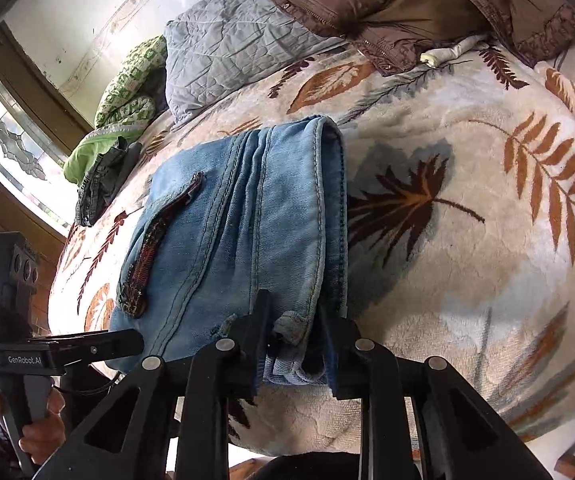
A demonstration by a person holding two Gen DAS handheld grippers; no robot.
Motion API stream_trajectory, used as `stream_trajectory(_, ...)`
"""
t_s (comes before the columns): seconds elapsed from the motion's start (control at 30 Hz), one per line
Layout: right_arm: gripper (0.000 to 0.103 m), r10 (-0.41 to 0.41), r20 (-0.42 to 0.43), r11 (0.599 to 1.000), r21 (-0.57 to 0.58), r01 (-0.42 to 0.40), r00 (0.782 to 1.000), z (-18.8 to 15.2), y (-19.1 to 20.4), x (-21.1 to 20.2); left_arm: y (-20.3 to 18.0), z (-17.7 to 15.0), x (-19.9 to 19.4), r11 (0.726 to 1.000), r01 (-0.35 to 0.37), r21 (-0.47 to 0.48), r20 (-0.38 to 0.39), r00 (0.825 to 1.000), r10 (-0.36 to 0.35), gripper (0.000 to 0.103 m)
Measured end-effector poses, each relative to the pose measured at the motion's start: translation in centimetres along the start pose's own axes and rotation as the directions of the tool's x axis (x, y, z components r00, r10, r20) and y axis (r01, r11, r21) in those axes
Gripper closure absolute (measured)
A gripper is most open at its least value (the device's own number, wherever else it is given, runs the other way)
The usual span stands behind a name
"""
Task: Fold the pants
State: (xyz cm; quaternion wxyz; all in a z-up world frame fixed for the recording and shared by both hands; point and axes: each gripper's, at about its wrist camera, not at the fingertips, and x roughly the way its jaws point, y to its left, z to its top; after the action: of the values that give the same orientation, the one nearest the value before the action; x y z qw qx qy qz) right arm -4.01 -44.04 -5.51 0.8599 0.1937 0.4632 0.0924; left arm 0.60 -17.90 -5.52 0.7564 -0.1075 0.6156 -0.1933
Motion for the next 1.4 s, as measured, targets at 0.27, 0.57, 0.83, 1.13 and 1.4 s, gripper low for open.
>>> stream_trajectory(0.27, 0.069, -0.028, -0.034, 0.999, 0.019, 0.029, 0.999, 1.2, 0.5, -0.6, 0.1, -0.2, -0.3, 1.000, 0.016, 0.006, 0.000, 1.000, -0.016, 0.019)
stream_trajectory(0.57, 0.059, -0.020, -0.005, 0.997, 0.070, 0.020, 1.000, 4.1, 0.1, -1.3, 1.6, 2.6, -4.1, 0.990, 0.137, -0.032, 0.055, 0.989, -0.135, 0.020)
stream_trajectory(0.83, 0.041, 0.088, 0.018, 0.962, 0.258, -0.090, 0.996, 9.0, -2.8, 2.5, 3.9, 10.4, -1.7, 0.988, 0.084, -0.130, 0.051, 0.996, -0.078, 0.020)
stream_trajectory(1.13, 0.094, 0.138, 0.101, 0.990, -0.043, -0.134, 0.985, 12.4, 2.9, 2.2, 1.0, 13.4, -0.1, 0.994, 0.069, -0.080, 0.082, 0.995, -0.062, 0.026)
stream_trajectory(1.4, 0.084, 0.060, -0.017, 0.993, 0.098, -0.058, 0.998, 9.9, -2.1, 6.2, 1.8, 13.6, 1.2, 0.998, 0.012, -0.062, 0.028, 1.000, -0.010, 0.027)
